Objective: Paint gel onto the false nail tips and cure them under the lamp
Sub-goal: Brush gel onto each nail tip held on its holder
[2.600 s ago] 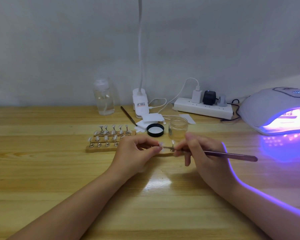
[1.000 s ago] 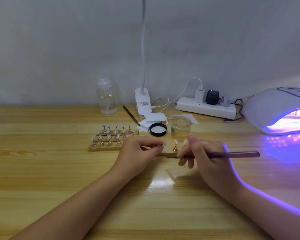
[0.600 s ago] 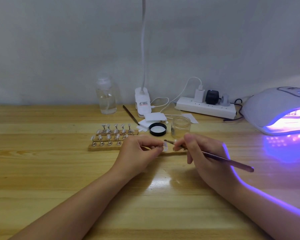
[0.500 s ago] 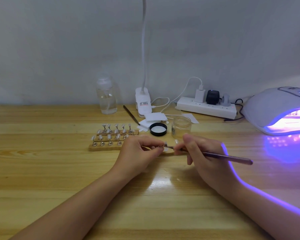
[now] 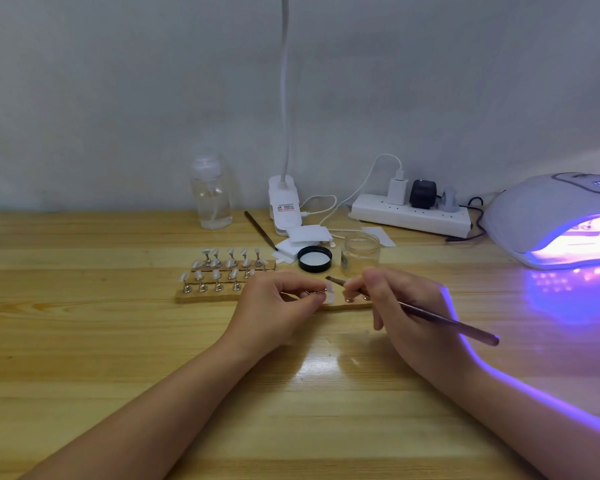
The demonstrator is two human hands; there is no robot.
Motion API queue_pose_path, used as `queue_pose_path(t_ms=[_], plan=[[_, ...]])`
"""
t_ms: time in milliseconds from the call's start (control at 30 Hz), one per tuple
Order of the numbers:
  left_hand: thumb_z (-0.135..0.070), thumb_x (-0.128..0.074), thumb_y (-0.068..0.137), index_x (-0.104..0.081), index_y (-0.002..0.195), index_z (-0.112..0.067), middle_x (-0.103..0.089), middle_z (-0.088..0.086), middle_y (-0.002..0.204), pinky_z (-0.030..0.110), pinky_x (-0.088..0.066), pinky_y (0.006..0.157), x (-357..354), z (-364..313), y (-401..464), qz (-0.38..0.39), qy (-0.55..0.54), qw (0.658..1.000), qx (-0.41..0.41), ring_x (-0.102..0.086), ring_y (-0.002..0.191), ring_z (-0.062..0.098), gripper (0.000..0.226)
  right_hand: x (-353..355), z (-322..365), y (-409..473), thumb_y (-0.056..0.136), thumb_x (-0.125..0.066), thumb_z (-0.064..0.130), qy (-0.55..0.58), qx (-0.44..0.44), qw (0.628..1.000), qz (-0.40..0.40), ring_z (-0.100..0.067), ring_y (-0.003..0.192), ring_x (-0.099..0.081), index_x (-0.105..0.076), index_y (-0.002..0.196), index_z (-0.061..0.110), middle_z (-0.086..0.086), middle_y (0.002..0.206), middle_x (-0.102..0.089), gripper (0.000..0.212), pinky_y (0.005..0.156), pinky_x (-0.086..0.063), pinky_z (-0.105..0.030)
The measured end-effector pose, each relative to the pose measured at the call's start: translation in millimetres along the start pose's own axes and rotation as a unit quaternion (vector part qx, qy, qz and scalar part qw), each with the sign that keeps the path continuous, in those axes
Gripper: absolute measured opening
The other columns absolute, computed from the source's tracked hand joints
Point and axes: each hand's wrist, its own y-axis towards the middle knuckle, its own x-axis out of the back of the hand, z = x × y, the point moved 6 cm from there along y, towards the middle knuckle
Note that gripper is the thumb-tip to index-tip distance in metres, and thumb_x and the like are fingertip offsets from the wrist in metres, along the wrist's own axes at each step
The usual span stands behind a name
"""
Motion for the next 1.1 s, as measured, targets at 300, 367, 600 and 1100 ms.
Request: queue_pose_path(t_ms=[300, 367, 600, 1100], plan=[[-0.004, -0.071, 0.074, -0.072, 0.073, -0.030, -0.069, -0.018, 0.070, 0.009, -0.047, 0.067, 0.7, 2.0, 0.8, -0.004, -0.007, 1.000, -0.004, -0.063, 0.070, -0.004, 0.026, 2.1, -2.0, 0.1, 0.089, -0.051, 0.036, 0.032, -0.029, 0.999, -0.002, 0.003, 0.047, -0.054, -0.069, 0.075, 0.019, 0.021, 0.060, -0.063, 0.028, 0.056, -0.047, -0.017], [-0.004, -0.072, 0.074, -0.071, 0.071, -0.031, -0.069, -0.020, 0.070, 0.007, -0.046, 0.065, 0.8, 2.4, 1.0, -0.007, -0.010, 1.000, -0.004, -0.063, 0.069, -0.005, 0.028, 1.6, -3.6, -1.3, 0.086, -0.050, 0.038, 0.079, -0.056, 0.995, -0.014, -0.002, 0.039, -0.050, -0.069, 0.068, 0.021, 0.003, 0.059, -0.068, 0.031, 0.046, -0.043, -0.016], [-0.003, -0.073, 0.073, -0.071, 0.069, -0.032, -0.070, -0.020, 0.072, 0.006, -0.045, 0.064, 0.5, 2.8, 1.9, -0.009, -0.018, 1.000, -0.006, -0.063, 0.069, -0.005, 0.029, 3.6, -4.1, 0.0, 0.089, -0.051, 0.040, 0.054, -0.059, 0.997, -0.013, -0.014, 0.041, -0.053, -0.069, 0.075, 0.024, 0.015, 0.062, -0.067, 0.027, 0.050, -0.049, -0.025], [-0.003, -0.074, 0.070, -0.071, 0.063, -0.035, -0.070, -0.019, 0.071, 0.005, -0.045, 0.065, 0.5, 3.4, 2.7, -0.011, -0.038, 0.999, -0.015, -0.065, 0.071, -0.005, 0.032, 3.9, -4.3, -0.9, 0.087, -0.044, 0.041, 0.082, -0.065, 0.994, -0.016, -0.012, 0.040, -0.051, -0.069, 0.073, 0.020, 0.005, 0.063, -0.068, 0.036, 0.048, -0.046, -0.022]])
